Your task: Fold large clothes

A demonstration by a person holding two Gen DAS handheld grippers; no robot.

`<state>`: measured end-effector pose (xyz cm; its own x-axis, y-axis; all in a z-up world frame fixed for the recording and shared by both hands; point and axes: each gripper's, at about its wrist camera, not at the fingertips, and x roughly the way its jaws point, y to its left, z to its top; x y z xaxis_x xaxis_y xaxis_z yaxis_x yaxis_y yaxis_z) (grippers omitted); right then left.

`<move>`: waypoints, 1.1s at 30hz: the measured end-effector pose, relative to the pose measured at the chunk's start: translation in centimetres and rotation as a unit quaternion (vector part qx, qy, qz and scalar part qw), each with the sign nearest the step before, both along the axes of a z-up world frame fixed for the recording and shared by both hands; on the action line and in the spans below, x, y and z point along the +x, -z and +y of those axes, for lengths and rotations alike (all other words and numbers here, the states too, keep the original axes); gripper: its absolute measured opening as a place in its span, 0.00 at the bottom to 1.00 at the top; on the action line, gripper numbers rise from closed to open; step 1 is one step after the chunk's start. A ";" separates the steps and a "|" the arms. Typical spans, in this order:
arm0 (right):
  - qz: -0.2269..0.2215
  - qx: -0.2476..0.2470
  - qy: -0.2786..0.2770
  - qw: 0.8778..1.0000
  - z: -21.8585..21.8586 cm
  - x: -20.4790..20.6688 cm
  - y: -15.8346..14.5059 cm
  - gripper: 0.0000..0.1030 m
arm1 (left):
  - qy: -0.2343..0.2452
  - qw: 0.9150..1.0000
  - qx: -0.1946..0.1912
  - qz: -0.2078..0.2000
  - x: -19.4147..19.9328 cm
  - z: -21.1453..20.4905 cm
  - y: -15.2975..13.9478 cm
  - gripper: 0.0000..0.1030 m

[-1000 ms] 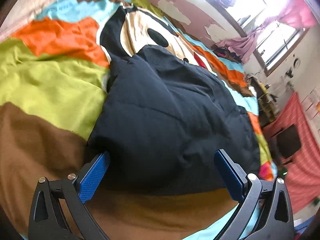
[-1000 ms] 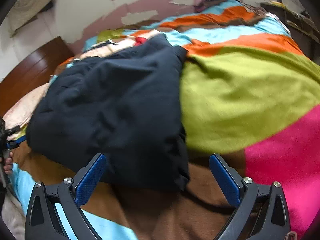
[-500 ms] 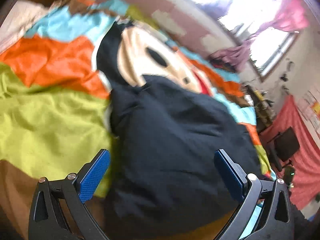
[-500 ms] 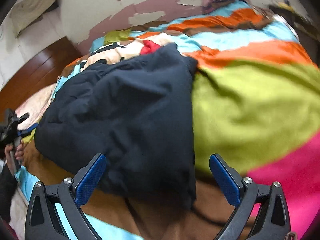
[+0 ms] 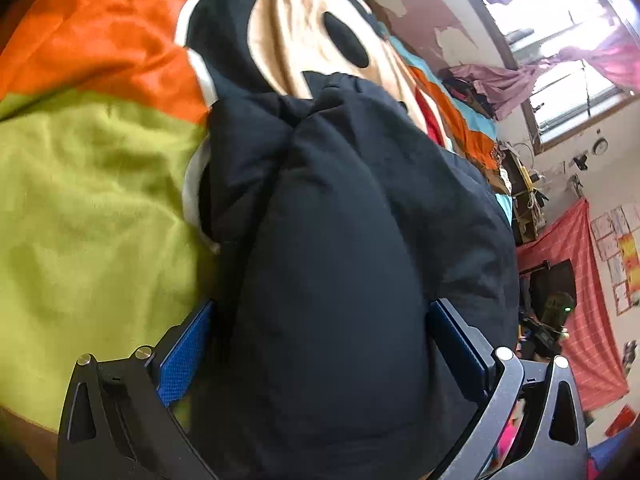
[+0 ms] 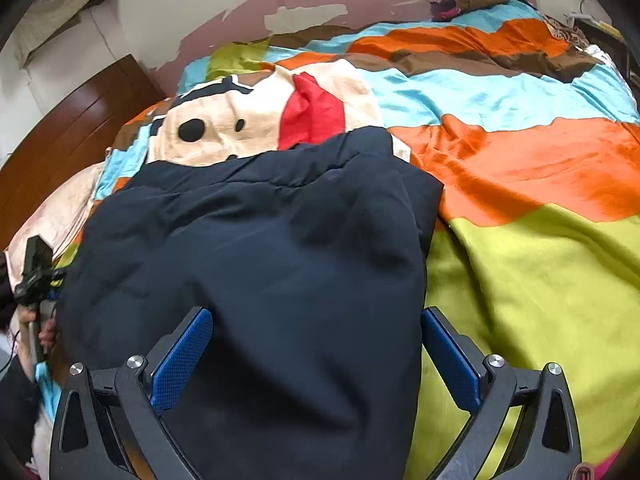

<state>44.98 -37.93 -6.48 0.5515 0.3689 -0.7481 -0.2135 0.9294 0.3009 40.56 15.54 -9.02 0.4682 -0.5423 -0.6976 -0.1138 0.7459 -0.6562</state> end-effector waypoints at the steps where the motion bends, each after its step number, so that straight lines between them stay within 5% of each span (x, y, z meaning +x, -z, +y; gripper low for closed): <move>1: 0.013 0.002 0.000 1.000 -0.1 0.7 0.8 1.00 | -0.007 1.000 0.000 0.006 0.0 0.6 0.1 0.99; 5: 0.101 0.079 0.015 0.992 -1.3 3.3 4.5 1.00 | -0.037 0.999 -0.024 0.027 -0.3 3.2 0.8 0.99; 17: 0.025 0.108 -0.006 0.994 -1.8 1.5 5.4 1.00 | -0.028 0.999 -0.032 0.019 0.2 2.6 0.8 0.99; 23: 0.093 0.154 -0.085 0.980 -0.7 2.5 5.2 1.00 | 0.015 0.997 -0.068 0.022 1.4 1.8 1.1 0.99; 27: 0.139 0.144 -0.078 0.977 -0.4 3.9 5.8 1.00 | 0.056 0.994 -0.089 0.023 2.5 1.2 1.3 0.99; 33: 0.090 0.153 -0.066 0.982 -0.9 3.2 6.3 1.00 | 0.057 0.995 -0.082 0.021 2.6 1.3 1.4 0.99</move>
<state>48.15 -38.86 -12.77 0.3535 0.6506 -0.6721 -0.2434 0.7577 0.6055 43.18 16.89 -10.46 0.3696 -0.6979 -0.6135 -0.0657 0.6390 -0.7664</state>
